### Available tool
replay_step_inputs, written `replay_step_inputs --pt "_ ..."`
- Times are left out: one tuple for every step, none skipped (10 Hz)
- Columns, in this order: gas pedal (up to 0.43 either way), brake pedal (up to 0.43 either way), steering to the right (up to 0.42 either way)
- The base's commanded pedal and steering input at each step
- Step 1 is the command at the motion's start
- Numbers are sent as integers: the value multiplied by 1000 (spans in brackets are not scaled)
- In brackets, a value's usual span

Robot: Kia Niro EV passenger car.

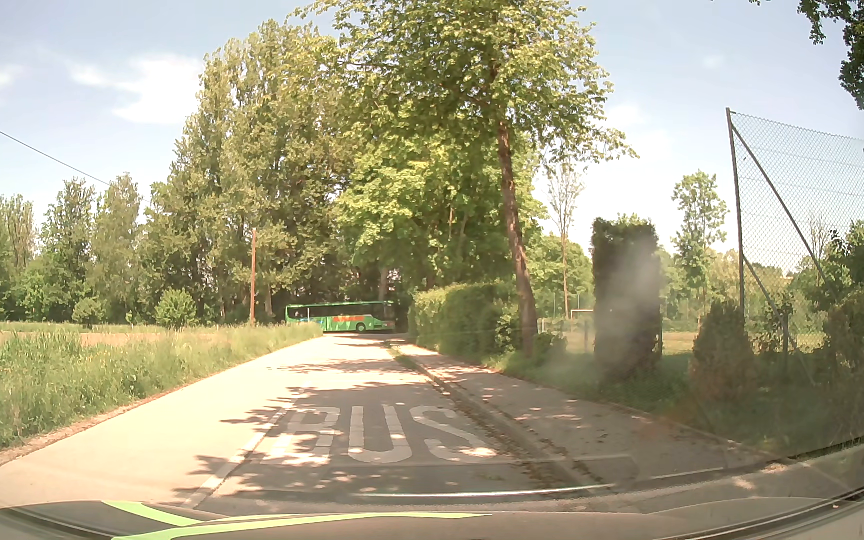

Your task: Follow the waypoints while adhering to traffic rules and regulations

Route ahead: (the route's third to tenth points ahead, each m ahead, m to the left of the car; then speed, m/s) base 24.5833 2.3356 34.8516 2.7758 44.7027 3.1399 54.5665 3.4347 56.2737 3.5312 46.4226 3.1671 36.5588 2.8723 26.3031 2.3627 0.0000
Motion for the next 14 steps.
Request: replay_step_inputs --pt "0 360 -89" --pt "0 366 -89" --pt "0 372 -89" --pt "0 372 -89" --pt "0 372 -89" --pt "0 372 -89" --pt "0 372 -89" --pt "0 372 -89" --pt "0 372 -89" --pt "0 372 -89" --pt "0 372 -89" --pt "0 372 -89" --pt "0 378 -89" --pt "0 372 -89"
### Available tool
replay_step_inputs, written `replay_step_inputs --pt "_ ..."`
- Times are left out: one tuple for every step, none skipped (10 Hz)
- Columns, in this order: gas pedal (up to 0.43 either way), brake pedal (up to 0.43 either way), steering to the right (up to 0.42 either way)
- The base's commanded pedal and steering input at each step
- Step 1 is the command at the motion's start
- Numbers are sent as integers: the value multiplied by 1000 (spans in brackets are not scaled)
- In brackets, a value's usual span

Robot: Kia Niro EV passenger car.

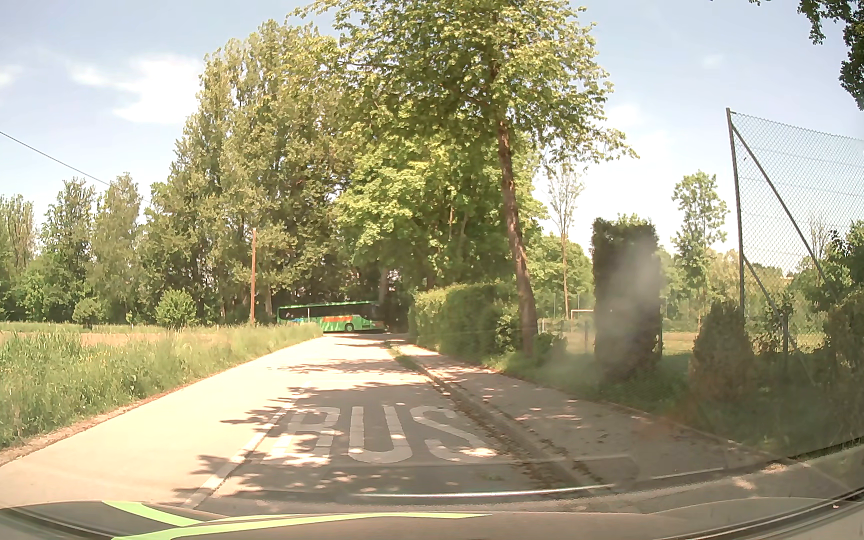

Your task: Follow the waypoints while adhering to traffic rules and regulations

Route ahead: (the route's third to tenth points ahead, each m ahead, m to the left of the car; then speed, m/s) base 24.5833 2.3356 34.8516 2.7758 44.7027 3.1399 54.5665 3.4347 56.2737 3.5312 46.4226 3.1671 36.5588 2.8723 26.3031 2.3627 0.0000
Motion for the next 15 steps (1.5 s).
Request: replay_step_inputs --pt "0 378 -89" --pt "0 378 -89" --pt "0 378 -89" --pt "0 384 -89" --pt "0 384 -88" --pt "0 384 -89" --pt "0 384 -89" --pt "0 390 -89" --pt "0 384 -89" --pt "0 390 -89" --pt "0 390 -89" --pt "0 390 -89" --pt "0 390 -89" --pt "0 384 -89" --pt "0 390 -89"
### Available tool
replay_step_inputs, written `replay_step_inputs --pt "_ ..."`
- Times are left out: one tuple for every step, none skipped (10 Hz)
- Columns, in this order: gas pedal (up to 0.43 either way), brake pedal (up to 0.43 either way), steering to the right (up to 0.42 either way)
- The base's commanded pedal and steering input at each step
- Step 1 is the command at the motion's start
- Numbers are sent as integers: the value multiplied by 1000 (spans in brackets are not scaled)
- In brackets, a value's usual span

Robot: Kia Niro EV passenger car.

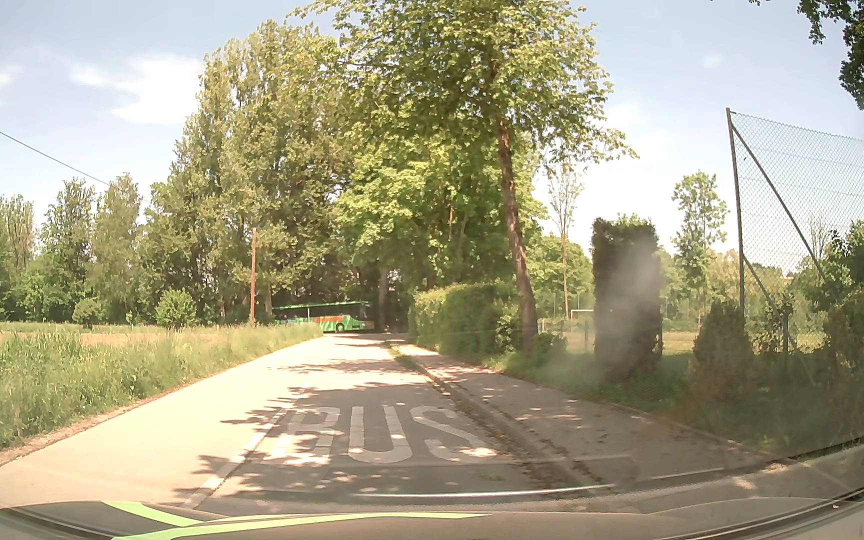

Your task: Follow the waypoints while adhering to traffic rules and regulations

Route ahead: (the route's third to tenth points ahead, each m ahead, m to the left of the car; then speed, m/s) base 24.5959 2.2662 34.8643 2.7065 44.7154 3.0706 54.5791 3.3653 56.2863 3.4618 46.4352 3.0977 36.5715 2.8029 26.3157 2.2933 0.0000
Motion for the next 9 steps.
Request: replay_step_inputs --pt "0 390 -89" --pt "0 390 -89" --pt "0 390 -89" --pt "0 390 -89" --pt "0 390 -89" --pt "0 390 -89" --pt "0 390 -89" --pt "0 396 -89" --pt "0 390 -88"
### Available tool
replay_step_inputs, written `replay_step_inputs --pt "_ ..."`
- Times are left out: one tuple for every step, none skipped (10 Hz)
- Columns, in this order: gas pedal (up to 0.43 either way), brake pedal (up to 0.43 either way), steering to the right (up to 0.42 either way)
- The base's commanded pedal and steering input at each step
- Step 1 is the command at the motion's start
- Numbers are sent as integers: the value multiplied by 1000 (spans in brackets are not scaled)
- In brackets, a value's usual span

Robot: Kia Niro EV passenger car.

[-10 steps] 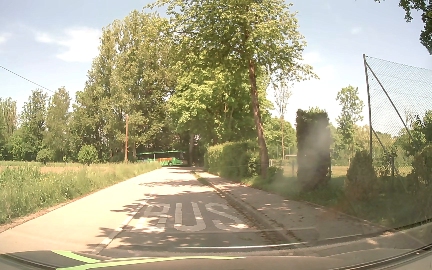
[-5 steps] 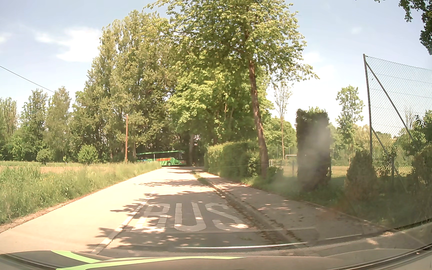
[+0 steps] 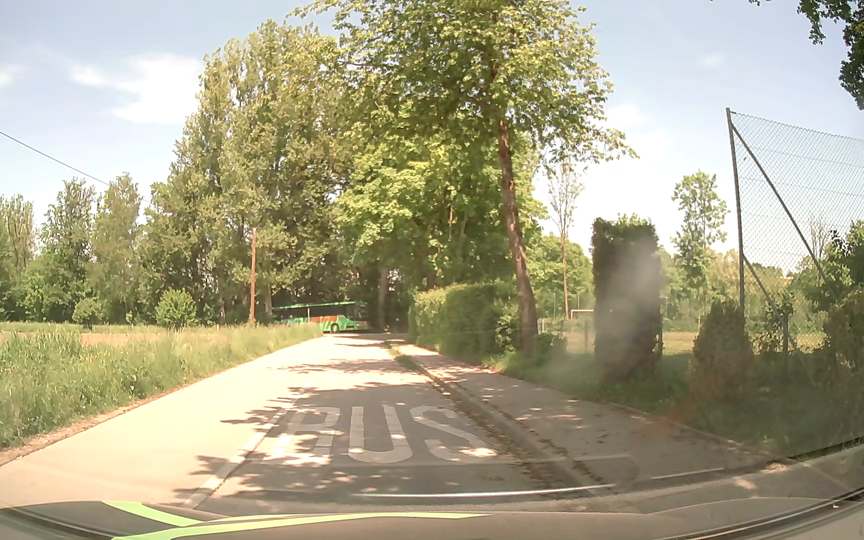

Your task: Follow the waypoints while adhering to traffic rules and regulations

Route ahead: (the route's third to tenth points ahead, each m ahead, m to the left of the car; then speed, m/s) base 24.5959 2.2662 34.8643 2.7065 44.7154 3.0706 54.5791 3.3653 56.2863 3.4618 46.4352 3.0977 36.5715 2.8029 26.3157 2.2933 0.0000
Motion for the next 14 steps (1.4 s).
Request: replay_step_inputs --pt "0 396 -89" --pt "0 396 -89" --pt "0 396 -89" --pt "0 396 -89" --pt "0 396 -89" --pt "0 396 -89" --pt "0 396 -89" --pt "0 396 -89" --pt "0 396 -89" --pt "0 396 -89" --pt "0 396 -89" --pt "0 402 -89" --pt "0 402 -89" --pt "0 402 -89"
